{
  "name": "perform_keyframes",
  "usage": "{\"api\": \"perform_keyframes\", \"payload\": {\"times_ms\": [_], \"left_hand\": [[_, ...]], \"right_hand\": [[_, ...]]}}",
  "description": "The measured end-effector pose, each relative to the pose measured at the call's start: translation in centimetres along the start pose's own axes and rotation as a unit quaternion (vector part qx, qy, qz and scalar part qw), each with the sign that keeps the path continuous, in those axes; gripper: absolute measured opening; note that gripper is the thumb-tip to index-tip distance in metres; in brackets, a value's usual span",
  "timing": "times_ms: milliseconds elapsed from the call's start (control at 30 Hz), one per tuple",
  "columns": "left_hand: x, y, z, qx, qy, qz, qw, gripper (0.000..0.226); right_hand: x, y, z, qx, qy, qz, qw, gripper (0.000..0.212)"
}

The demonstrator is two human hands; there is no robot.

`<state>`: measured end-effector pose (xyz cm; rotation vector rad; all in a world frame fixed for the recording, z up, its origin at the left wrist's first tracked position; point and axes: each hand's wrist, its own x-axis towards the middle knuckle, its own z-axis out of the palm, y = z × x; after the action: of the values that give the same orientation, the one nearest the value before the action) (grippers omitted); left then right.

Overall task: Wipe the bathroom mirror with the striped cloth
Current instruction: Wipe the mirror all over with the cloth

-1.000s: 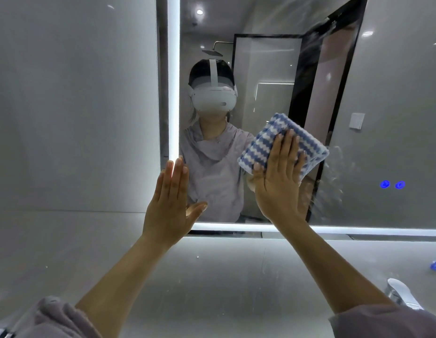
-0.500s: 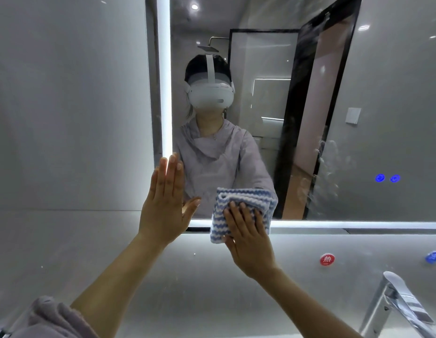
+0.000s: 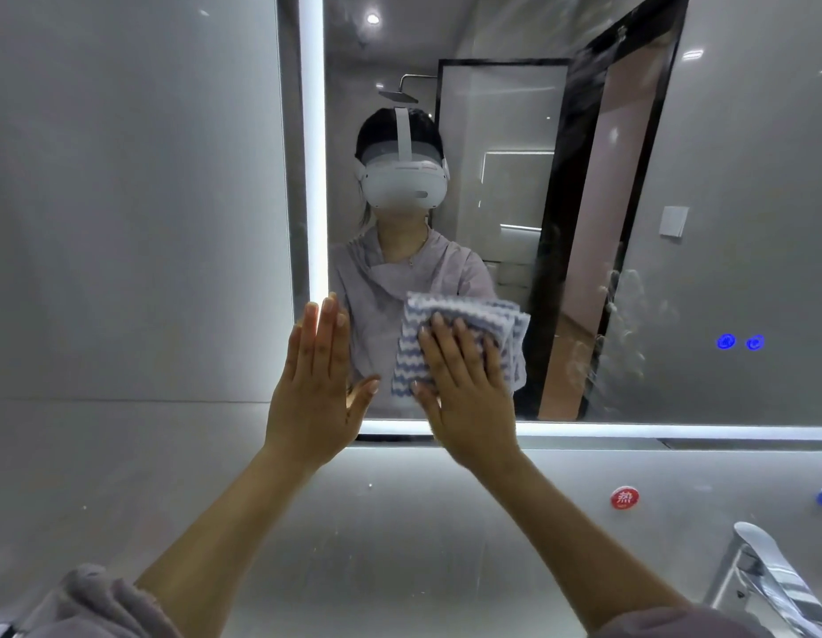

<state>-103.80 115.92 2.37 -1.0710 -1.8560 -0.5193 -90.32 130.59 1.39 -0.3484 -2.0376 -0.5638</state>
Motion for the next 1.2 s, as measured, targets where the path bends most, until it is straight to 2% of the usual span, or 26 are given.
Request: {"api": "perform_keyframes", "payload": {"times_ms": [200, 333, 533, 733, 900, 1200], "left_hand": [[0.0, 0.1, -0.2, 0.007, -0.012, -0.006, 1.0, 0.081], [0.1, 0.0, -0.1, 0.013, -0.015, -0.01, 1.0, 0.082], [0.1, 0.0, 0.0, 0.01, -0.006, -0.004, 1.0, 0.077], [0.0, -0.2, 0.2, 0.006, 0.007, 0.012, 1.0, 0.073], [-0.1, -0.3, 0.2, 0.008, 0.005, 0.02, 1.0, 0.072], [-0.2, -0.3, 0.1, 0.006, -0.002, 0.018, 1.0, 0.073]], "right_hand": [[11.2, 1.8, -4.1, -0.03, 0.03, 0.002, 0.999, 0.062], [14.2, 1.9, -5.2, -0.043, 0.07, 0.006, 0.997, 0.06], [11.1, 1.9, -3.9, -0.045, 0.064, -0.029, 0.997, 0.056], [2.4, 0.5, -0.6, -0.035, 0.005, -0.066, 0.997, 0.055], [-4.5, -0.1, 1.6, -0.071, -0.038, -0.12, 0.99, 0.052], [-3.0, -0.2, 0.8, -0.053, -0.039, -0.091, 0.994, 0.051]]}}
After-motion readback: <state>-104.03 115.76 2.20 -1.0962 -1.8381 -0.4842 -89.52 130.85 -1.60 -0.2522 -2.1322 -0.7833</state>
